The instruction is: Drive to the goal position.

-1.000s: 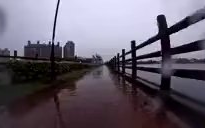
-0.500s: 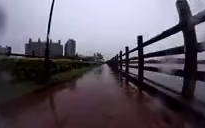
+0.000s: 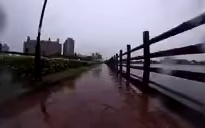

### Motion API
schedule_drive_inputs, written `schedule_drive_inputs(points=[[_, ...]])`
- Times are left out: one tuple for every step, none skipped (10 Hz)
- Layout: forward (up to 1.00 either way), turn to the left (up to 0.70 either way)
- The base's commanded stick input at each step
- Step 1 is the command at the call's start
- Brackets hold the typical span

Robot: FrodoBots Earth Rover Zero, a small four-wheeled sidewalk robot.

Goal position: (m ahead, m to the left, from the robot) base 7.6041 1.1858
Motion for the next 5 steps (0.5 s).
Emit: schedule_drive_inputs(points=[[1.00,0.00],[1.00,0.00],[1.00,0.00],[1.00,0.00],[1.00,0.00]])
